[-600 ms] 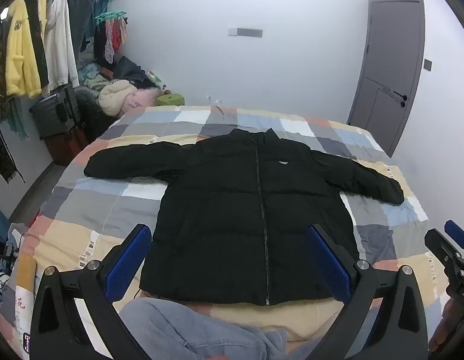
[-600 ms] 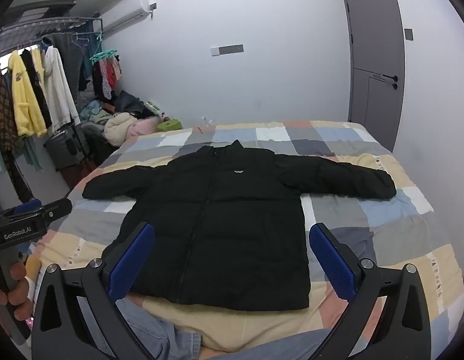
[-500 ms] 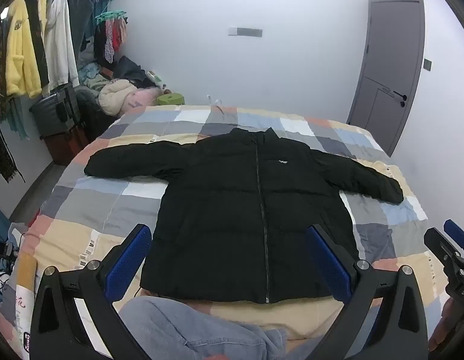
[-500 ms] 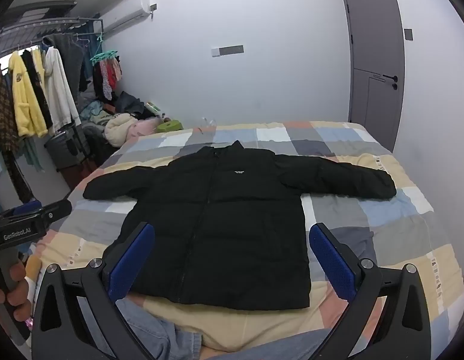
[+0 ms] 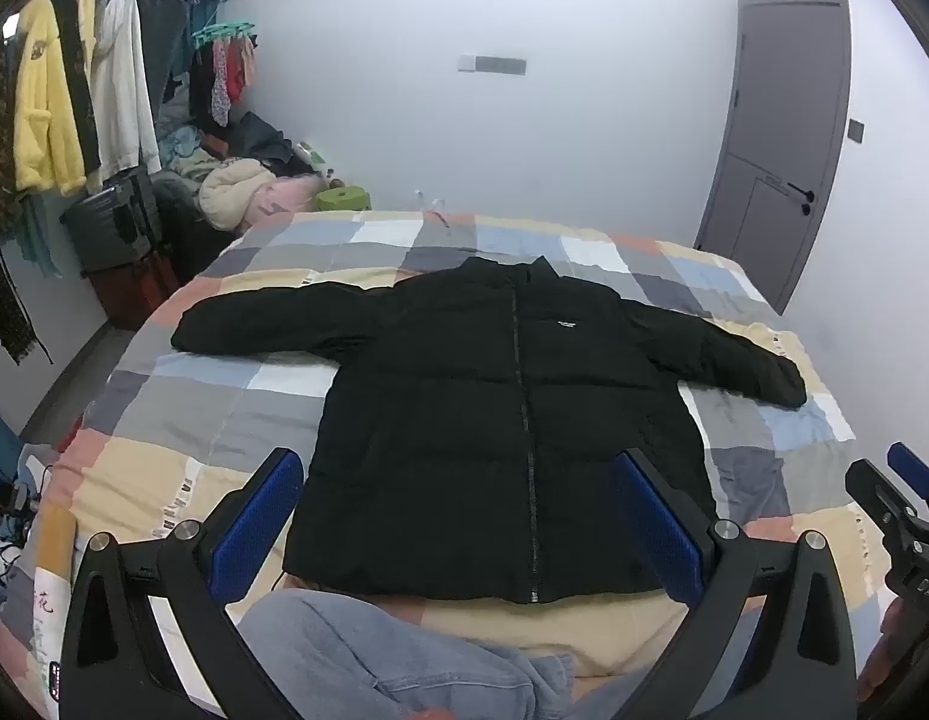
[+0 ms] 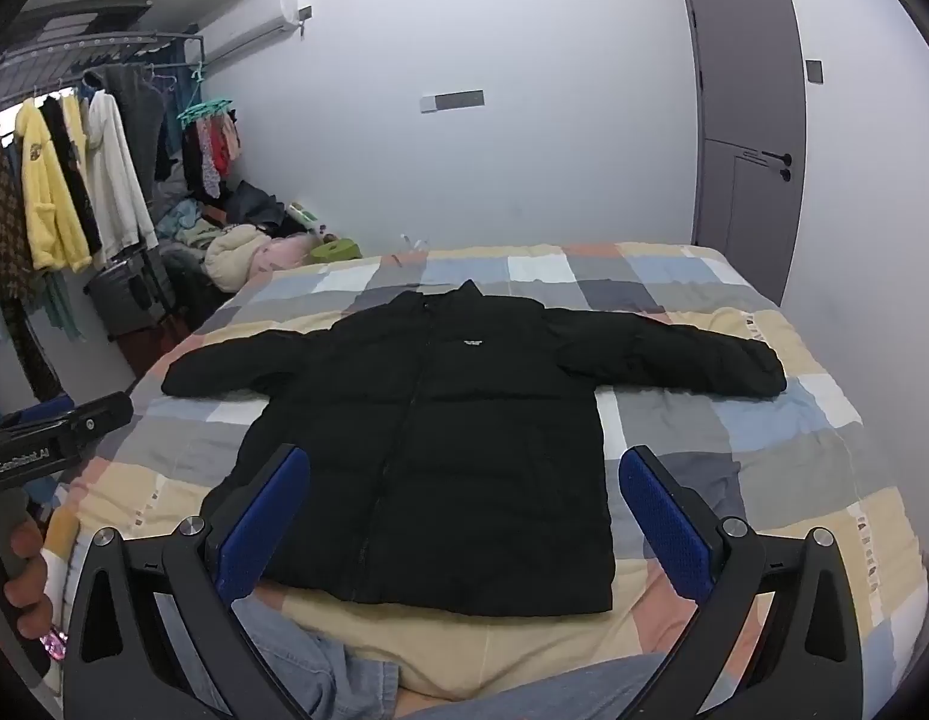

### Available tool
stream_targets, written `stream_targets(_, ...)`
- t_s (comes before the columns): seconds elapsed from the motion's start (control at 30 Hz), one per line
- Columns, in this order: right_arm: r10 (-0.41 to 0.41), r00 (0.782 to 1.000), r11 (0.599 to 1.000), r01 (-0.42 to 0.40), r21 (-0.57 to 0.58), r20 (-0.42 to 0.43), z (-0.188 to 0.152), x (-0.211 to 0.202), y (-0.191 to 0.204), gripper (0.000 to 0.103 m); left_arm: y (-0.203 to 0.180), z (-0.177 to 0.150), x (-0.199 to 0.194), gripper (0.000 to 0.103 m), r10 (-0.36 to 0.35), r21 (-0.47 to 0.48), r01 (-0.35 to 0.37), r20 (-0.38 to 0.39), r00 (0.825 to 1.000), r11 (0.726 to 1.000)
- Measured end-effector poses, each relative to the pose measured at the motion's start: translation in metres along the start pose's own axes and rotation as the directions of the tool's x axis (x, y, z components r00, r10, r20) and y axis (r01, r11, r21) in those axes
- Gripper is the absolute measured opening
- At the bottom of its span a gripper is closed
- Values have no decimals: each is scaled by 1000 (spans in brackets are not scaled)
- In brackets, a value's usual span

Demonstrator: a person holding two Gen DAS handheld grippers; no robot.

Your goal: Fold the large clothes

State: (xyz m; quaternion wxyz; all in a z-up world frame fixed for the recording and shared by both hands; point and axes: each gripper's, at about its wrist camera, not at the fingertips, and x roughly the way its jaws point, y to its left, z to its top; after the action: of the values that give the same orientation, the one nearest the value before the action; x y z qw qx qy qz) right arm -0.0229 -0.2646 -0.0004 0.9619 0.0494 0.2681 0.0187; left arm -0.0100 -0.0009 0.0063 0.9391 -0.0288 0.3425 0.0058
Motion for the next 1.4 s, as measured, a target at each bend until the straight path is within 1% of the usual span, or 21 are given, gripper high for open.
stream_targets(0.37, -7, 1000, 1000, 7, -6, -2, 1, -2, 0, 103, 0, -1, -6, 103, -18, 4, 18, -1, 1000, 1000)
stream_targets(0.67, -1, 1000, 1000, 1, 1, 1, 3, -5, 0, 103, 1, -2, -12, 103, -16, 6, 16, 1, 1000, 1000)
stream_targets(1.23, -4, 1000, 1000, 4, 14, -3, -2, -8, 1, 103, -2, -7, -13, 103, -27, 5, 27, -5, 1000, 1000)
stream_targets(1.37, -17, 1000, 1000, 17, 8, -6, -5, -9, 3, 103, -4, -10, -11, 103, -31, 1, 31, -14, 999, 1000)
stream_targets(1.4, -17, 1000, 1000, 17, 9, -8, -5, -9, 3, 103, -3, -6, -13, 103, -35, -1, 35, -16, 999, 999)
